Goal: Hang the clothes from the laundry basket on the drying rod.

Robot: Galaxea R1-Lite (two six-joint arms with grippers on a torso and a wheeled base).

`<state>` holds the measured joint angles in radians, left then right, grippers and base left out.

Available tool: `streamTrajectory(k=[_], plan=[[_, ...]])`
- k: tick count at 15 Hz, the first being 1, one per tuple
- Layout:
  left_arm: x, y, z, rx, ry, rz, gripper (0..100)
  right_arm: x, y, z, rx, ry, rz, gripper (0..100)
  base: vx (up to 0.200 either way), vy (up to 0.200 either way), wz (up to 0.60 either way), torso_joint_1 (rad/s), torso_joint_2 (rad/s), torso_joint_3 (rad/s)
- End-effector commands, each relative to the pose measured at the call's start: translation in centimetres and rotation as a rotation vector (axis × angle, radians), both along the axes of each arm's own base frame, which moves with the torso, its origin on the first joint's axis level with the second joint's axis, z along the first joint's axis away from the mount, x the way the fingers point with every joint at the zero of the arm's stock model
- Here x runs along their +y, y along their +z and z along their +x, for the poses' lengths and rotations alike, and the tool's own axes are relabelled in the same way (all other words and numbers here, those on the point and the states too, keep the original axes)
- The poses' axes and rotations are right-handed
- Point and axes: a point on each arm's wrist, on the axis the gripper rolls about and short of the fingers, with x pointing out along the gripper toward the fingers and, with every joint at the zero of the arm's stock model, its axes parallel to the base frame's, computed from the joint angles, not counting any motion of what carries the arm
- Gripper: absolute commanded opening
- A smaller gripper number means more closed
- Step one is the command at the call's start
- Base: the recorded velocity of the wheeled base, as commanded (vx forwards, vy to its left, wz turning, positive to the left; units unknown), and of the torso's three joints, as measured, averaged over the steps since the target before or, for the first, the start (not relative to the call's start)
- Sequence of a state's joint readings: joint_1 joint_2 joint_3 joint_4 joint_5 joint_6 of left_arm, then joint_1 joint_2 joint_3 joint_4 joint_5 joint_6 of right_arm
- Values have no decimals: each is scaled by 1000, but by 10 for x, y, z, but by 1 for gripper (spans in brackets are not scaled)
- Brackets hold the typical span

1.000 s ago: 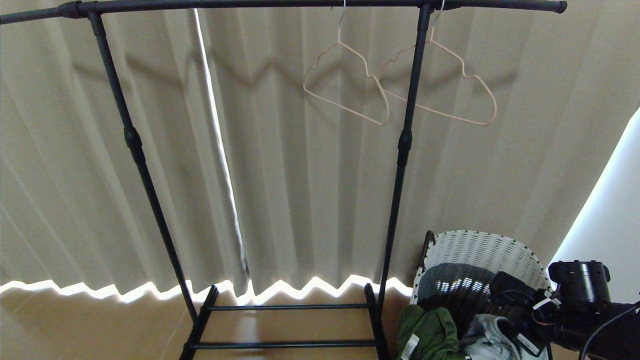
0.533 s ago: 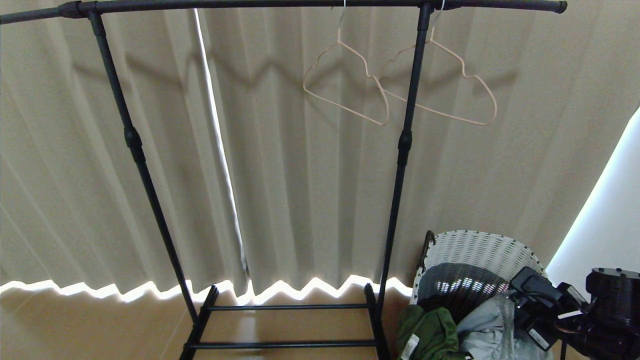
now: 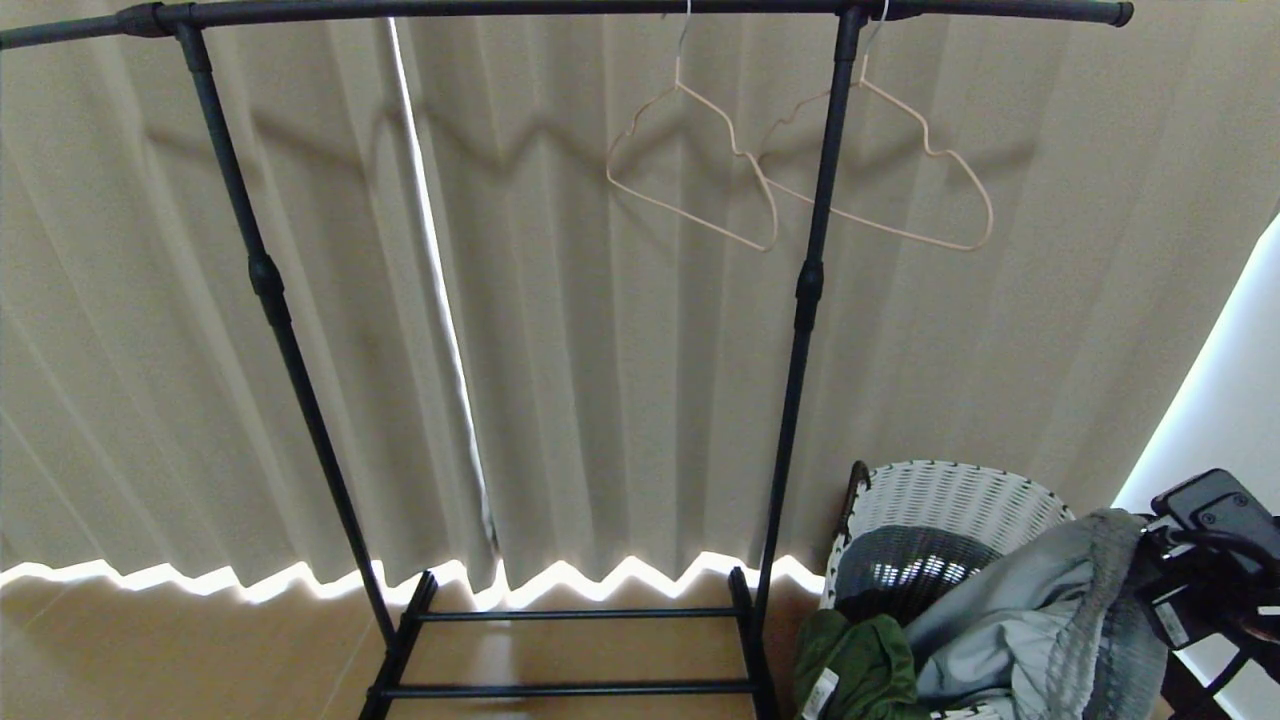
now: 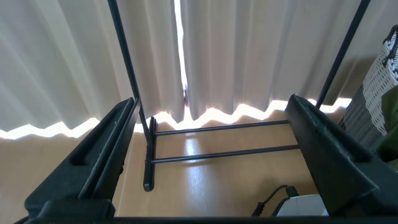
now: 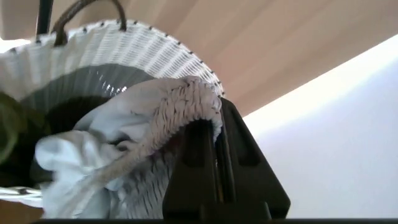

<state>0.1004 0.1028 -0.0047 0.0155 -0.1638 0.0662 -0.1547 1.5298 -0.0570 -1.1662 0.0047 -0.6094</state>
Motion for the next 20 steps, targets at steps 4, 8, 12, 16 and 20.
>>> streamTrajectory(k=[4,8,12,16,20], plan=[[0,0,0,0,1,0,100,5,91,-43,-23,-71,190,0,0,0,0,0,0,0],[0,0,0,0,0,1,100,10,96,-70,58,-124,283,0,0,0,0,0,0,0],[0,0,0,0,0,1,100,10,81,-75,99,-129,288,0,0,0,0,0,0,0],[0,0,0,1,0,7,100,11,73,-77,126,-131,293,0,-100,0,0,1,1,2],[0,0,0,1,0,7,100,11,68,-80,114,-131,304,0,-200,0,0,-5,1,1]])
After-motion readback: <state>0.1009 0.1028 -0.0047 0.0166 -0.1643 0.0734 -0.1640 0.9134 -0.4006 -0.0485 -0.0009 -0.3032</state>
